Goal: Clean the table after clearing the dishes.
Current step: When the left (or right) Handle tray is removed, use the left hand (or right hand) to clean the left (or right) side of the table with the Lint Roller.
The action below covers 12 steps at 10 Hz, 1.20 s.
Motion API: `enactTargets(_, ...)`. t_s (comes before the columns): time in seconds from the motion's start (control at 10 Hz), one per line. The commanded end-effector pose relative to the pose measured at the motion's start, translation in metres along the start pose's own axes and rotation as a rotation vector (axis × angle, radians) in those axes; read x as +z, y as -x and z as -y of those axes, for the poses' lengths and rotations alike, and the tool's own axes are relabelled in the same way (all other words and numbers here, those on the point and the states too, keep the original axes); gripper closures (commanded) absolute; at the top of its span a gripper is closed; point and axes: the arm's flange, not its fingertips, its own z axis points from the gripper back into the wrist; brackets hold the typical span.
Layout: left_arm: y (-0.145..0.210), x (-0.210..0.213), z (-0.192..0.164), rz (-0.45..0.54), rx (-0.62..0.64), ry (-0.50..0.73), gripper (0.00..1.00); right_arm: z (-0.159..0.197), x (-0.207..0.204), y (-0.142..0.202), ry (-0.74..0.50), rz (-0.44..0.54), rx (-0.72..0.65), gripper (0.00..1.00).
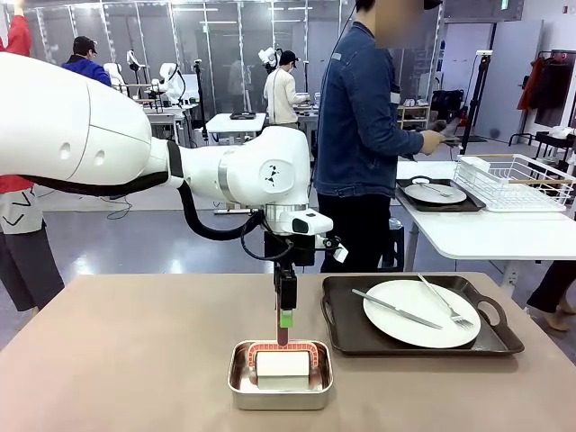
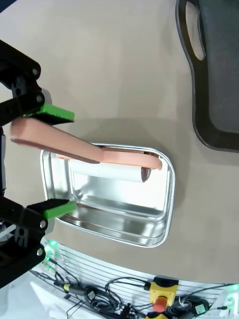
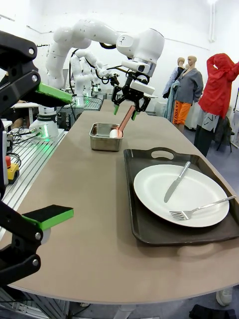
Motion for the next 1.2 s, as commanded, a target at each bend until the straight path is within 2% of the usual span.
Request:
enactTargets(0.0, -0.001, 0.005, 0.001, 0.005, 0.004, 0.014, 1.00, -0.004, 0.002, 0.001, -0.009, 0.007, 0.004, 0.00)
enactTargets(0.2, 0.002, 0.007, 0.001, 0.024, 0.009, 0.030, 1.00, -0.004, 0.002, 0.001, -0.009, 0.007, 0.004, 0.00)
enactTargets(0.3, 0.004, 0.007, -0.001, 0.027, 0.024, 0.040, 0.97, -0.004, 0.002, 0.001, -0.009, 0.007, 0.004, 0.00)
enactTargets(0.4, 0.004, 0.007, -0.002, 0.022, 0.036, 0.059, 1.00, -0.004, 0.002, 0.001, -0.009, 0.007, 0.004, 0.00)
enactTargets(0.7, 0.011, 0.026, 0.010, 0.042, 0.088, 0.044, 1.00, -0.004, 0.002, 0.001, -0.009, 0.007, 0.004, 0.00)
enactTargets(0.8, 0.018, 0.047, 0.028, 0.078, 0.144, 0.050, 1.00, -0.004, 0.002, 0.001, -0.009, 0.007, 0.004, 0.00)
enactTargets(0.9, 0.034, 0.082, 0.063, 0.088, 0.193, -0.008, 1.00, -0.004, 0.002, 0.001, -0.009, 0.007, 0.004, 0.00)
enactTargets(1.0, 0.060, 0.118, 0.094, 0.146, 0.312, -0.040, 1.00, -0.004, 0.002, 0.001, -0.009, 0.007, 0.004, 0.00)
enactTargets(1.1, 0.103, 0.153, 0.113, 0.271, 0.537, -0.076, 1.00, -0.004, 0.002, 0.001, -0.009, 0.007, 0.004, 0.00)
